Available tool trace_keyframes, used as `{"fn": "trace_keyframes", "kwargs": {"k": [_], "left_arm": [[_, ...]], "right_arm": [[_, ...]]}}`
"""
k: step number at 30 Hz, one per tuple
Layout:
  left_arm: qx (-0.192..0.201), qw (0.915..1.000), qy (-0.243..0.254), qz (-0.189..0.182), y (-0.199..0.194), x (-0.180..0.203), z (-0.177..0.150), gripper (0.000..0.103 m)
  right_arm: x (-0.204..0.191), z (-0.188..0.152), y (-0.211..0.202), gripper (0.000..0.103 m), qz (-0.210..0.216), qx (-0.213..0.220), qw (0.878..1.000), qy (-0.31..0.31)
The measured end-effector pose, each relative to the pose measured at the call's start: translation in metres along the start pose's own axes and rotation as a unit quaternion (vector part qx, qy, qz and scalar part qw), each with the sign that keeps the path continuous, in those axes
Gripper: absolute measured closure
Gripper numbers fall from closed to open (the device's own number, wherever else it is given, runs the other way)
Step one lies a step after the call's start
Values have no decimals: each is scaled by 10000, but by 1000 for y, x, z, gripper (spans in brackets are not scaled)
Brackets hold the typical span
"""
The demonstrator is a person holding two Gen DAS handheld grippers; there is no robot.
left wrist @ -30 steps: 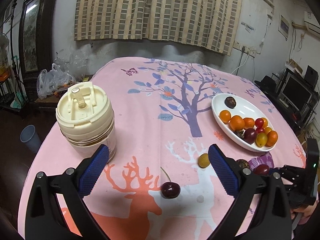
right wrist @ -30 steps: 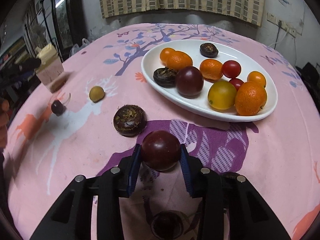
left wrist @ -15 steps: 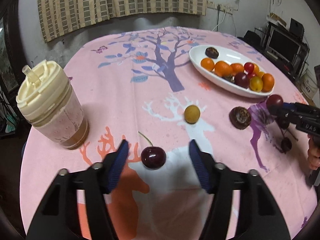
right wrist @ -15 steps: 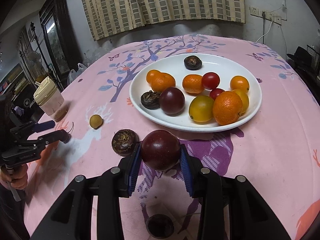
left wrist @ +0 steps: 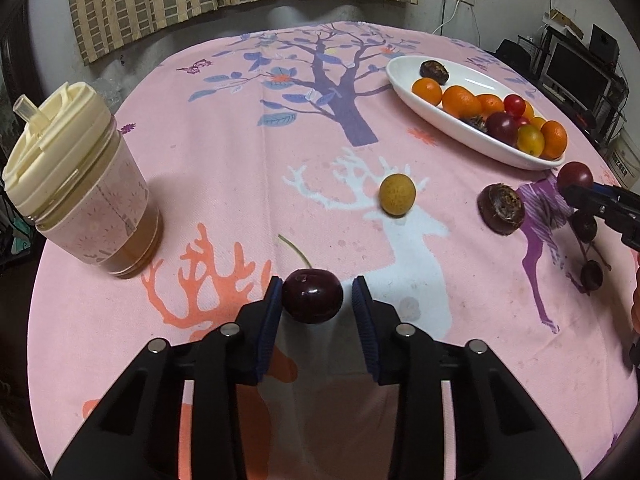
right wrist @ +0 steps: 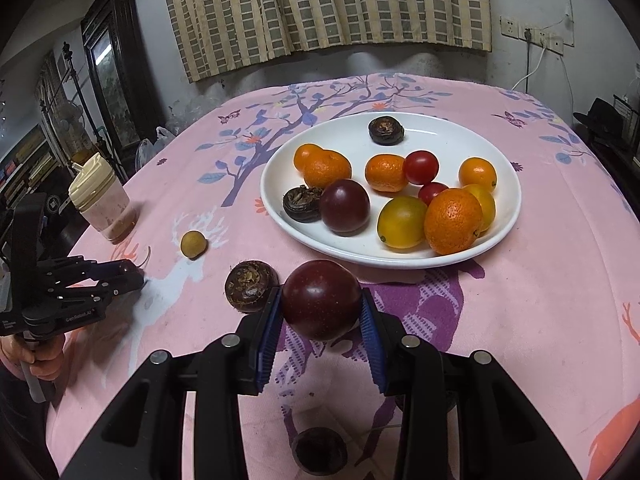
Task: Organize fruits
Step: 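Grasp a dark purple plum with the right tool while the left tool grasps a dark red cherry, then carry the plum and cherry over the plate and open both tools to release them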
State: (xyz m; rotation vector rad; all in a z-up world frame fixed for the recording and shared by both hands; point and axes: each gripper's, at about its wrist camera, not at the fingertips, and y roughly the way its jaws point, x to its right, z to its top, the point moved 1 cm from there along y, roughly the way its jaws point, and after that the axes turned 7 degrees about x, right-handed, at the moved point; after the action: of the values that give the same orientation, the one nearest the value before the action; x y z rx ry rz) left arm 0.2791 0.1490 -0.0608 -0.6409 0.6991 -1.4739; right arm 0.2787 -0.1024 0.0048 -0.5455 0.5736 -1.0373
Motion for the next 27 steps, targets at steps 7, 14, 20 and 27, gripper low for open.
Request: {"fn": "trace_keyframes", "kwargs": {"k": [7,14,20,27], "left_arm": [[18,9999,77,83,3,3,0,73],[375,9991,167,117,-14,15,6,73],[767,9962,362,-174,-38,38,27,73],[1056,9916,254,-698,-32,73,96,73]], "right_arm": [[-1,1,-4,64,22,77,10000,-37],[-5,5,-13,64,195,309,9993,-129],[-3,21,-28,65,349,837,9957,-200],[38,51,-25,64,24,1252,9917,298]]}}
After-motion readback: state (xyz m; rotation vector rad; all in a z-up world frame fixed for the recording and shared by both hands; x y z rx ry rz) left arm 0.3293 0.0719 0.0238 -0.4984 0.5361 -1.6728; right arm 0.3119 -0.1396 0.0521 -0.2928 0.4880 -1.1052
